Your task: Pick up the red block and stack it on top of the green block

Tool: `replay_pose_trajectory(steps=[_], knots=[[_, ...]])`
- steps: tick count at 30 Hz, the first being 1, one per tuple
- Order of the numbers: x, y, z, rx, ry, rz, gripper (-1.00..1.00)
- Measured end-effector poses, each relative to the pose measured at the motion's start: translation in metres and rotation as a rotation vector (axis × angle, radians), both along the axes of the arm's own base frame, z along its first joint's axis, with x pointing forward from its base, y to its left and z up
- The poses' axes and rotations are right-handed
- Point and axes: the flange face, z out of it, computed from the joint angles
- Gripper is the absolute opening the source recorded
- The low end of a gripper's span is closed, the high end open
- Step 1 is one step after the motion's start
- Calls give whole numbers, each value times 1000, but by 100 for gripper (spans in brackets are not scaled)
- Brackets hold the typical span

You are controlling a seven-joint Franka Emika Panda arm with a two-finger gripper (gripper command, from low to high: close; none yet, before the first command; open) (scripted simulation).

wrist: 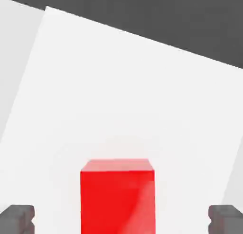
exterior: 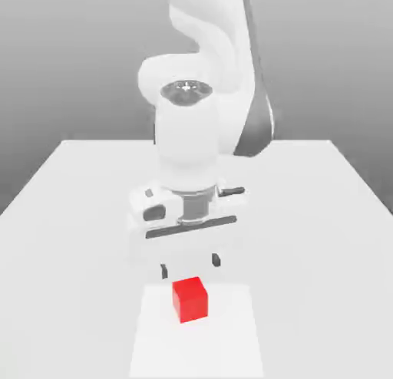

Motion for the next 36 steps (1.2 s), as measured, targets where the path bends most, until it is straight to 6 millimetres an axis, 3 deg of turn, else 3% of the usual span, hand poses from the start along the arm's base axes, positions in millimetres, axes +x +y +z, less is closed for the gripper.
replay_pose_trajectory(steps=[9, 10, 17, 30, 33, 35, 36], knots=[[-3, 0, -51, -2, 6, 2, 0], [-4, 0, -56, -1, 8, 1, -100], [-4, 1, -56, -1, 8, 1, -100], [0, -1, 8, -4, 8, -7, -100], [25, -20, 17, -23, 7, -82, -100], [40, -68, 22, -34, 6, -219, -100], [47, -83, 25, -39, 6, -261, -100]])
